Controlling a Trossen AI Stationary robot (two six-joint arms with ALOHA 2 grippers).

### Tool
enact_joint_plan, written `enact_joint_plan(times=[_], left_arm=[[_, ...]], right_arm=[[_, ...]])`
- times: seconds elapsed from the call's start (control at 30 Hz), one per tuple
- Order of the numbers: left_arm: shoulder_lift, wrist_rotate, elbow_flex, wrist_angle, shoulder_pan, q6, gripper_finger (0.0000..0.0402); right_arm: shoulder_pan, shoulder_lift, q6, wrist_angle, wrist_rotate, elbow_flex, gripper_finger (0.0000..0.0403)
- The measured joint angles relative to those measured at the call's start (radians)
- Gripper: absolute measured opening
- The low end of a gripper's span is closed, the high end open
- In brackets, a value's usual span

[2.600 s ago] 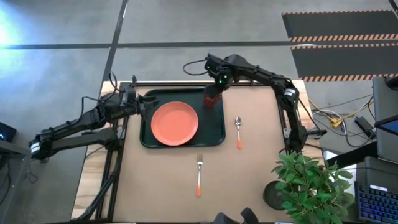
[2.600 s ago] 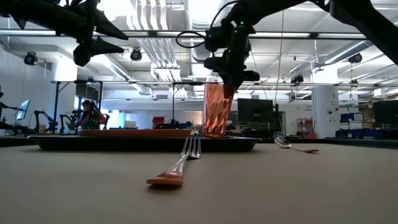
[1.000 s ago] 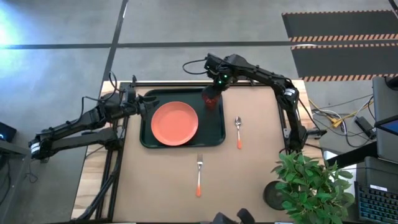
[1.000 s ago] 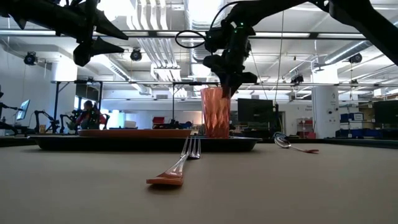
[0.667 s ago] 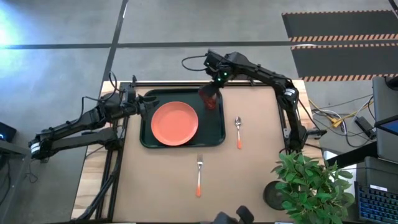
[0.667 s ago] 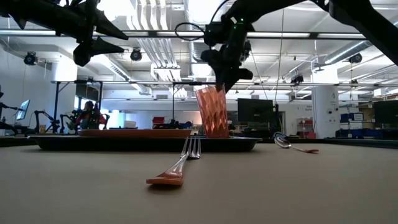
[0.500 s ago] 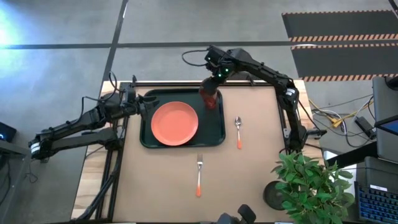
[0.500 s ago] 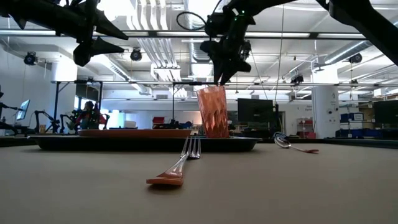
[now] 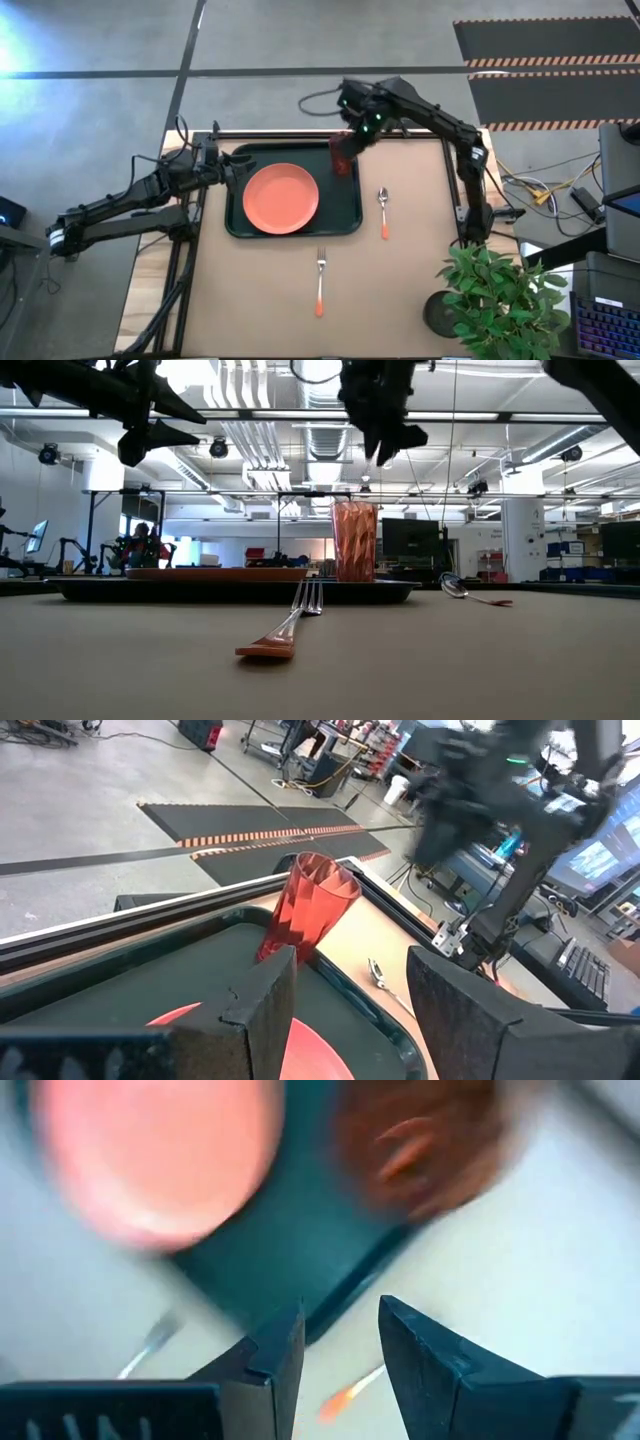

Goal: Pick and place plate/cup/fork/spoon on tray
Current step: Put the orange spoon beside the orange plate on the black tray

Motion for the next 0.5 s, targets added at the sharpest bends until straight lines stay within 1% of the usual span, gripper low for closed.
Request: enact_joint_plan(times=[0.03, 0.13, 0.27, 0.37, 0.5], left_arm=[[0.001, 0.0, 0.0, 0.001, 0.0, 0.0, 0.0173], [0.001, 0.0, 0.0, 0.0, 0.0, 0.007, 0.0173], [0.001, 0.0, 0.0, 0.0, 0.001, 0.009, 0.0173], [0.001, 0.0, 0.0, 0.001, 0.001, 0.01, 0.0173], [-0.001, 0.004, 0.0, 0.0, 0.001, 0.009, 0.0173]], right_arm=[[0.022, -0.014, 0.005, -0.003, -0.017, -0.007, 0.0121], [0.083, -0.064, 0.041, -0.019, 0.039, -0.053, 0.0121], [0.146, -0.116, 0.128, -0.015, 0.071, -0.115, 0.0122], [0.196, -0.169, 0.198, -0.016, 0.091, -0.189, 0.0123], [0.258, -0.242, 0.321, -0.016, 0.19, -0.342, 0.0123]])
